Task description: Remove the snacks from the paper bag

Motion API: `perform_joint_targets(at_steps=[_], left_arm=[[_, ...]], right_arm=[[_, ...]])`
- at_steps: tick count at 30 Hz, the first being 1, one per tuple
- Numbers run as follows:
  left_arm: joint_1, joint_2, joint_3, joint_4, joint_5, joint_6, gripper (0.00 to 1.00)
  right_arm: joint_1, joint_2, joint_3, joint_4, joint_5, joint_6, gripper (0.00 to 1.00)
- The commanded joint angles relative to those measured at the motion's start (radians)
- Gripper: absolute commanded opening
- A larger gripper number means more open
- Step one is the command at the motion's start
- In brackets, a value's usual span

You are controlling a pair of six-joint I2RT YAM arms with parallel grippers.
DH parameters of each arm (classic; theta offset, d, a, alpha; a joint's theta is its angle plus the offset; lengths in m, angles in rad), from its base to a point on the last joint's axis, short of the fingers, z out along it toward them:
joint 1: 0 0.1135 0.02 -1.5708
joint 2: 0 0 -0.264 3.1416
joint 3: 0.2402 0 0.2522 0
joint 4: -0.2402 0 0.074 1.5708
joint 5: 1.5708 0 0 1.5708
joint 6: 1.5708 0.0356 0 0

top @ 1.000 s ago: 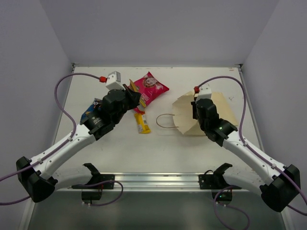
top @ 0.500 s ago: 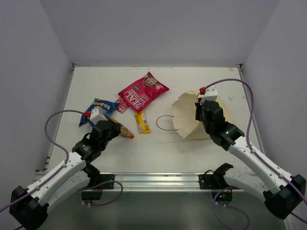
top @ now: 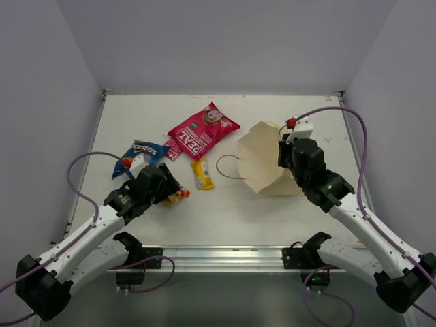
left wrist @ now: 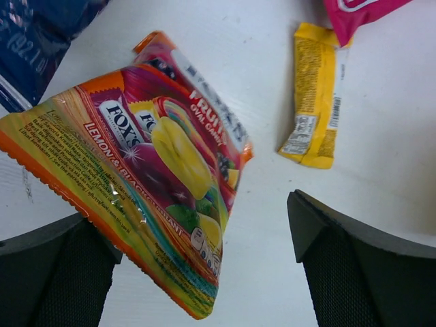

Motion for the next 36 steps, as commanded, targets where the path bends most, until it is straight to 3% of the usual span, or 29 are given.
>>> perform_joint_targets(at_steps=[1, 9, 16, 25, 35, 36], left_arm=[[0.007, 0.012, 0.154, -0.128, -0.029, 0.095, 1.0], [0.007, 0.09, 0.264, -0.28, -0.021, 0.261, 1.0], [0.007, 0.101, 0.265, -0.206, 0.122, 0.282, 1.0], [0.007, 0.082, 0.563, -0.466, -0.039, 0.41, 1.0], [0.007, 0.013, 0.679, -0.418, -0.172, 0.439, 1.0], [0.007, -0.006, 0.687, -0.4, -0.186, 0.444, 1.0]], right_arm=[[-0.004, 0.0, 0.102, 0.008, -0.037, 0.013, 0.0], [-0.07, 0.087, 0.246, -0.035, -0.102, 0.048, 0.0], [-0.125, 0.11, 0.291, -0.034, -0.14, 0.054, 0.0], [-0.286, 0.105, 0.297, -0.035, -0.283, 0.116, 0.0], [-0.465, 0.193, 0.34, -0.023, -0.457, 0.174, 0.0], [-0.488, 0.204, 0.328, -0.012, -0.538, 0.2, 0.0]])
